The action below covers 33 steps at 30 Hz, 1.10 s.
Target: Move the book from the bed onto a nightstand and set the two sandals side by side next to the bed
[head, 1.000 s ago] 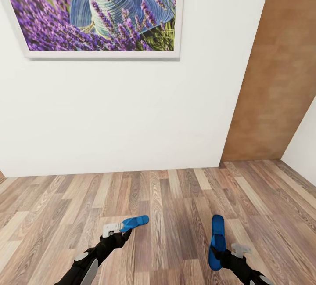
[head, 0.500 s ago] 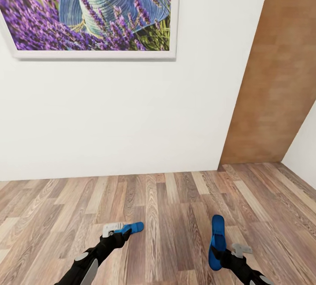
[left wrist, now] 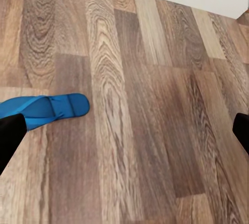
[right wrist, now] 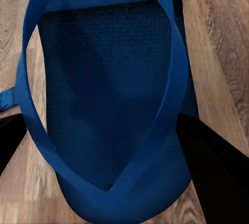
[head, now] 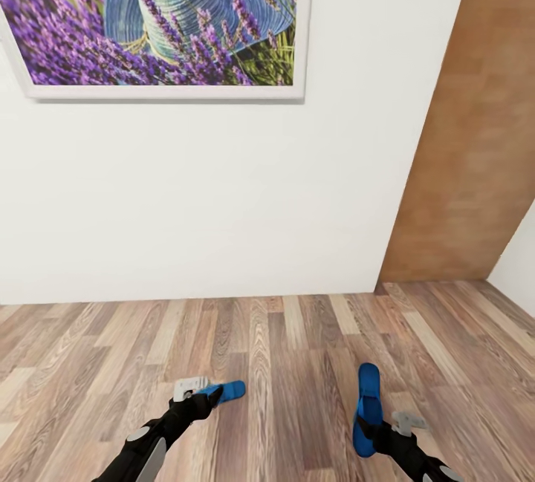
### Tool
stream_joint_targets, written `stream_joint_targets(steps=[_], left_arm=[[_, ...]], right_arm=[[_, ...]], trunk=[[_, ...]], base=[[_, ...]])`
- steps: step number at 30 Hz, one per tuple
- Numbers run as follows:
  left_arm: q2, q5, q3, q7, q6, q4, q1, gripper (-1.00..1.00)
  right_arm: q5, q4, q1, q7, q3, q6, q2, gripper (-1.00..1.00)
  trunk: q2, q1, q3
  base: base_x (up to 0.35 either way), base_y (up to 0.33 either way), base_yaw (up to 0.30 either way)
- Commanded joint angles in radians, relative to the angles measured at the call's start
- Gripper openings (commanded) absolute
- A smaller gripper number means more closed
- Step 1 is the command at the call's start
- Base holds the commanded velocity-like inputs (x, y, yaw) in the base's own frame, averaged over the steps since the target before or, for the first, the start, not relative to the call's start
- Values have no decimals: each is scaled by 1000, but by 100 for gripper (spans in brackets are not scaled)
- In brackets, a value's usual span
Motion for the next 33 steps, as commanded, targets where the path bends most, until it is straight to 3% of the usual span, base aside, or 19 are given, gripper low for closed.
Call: stream_joint_targets(steps=[1, 10, 23, 33], left_arm=[[0, 10, 0, -3, 3, 0, -1, 100], [0, 10, 0, -3, 3, 0, -1, 100], [0, 10, 0, -3, 2, 0, -1, 100], [0, 10, -1, -3, 2, 0, -1, 100]], right_arm=[[0, 1, -1, 7, -7, -2, 0, -100], [0, 1, -1, 6, -7, -2, 0, -100], [0, 1, -1, 7, -7, -2, 0, -100], [0, 1, -1, 7, -7, -2, 0, -100]], trunk=[[0, 0, -1], [0, 0, -1], [0, 0, -1], [0, 0, -1]], base=[[271, -83, 246], [276, -135, 264], [193, -177, 14], [49, -47, 0]])
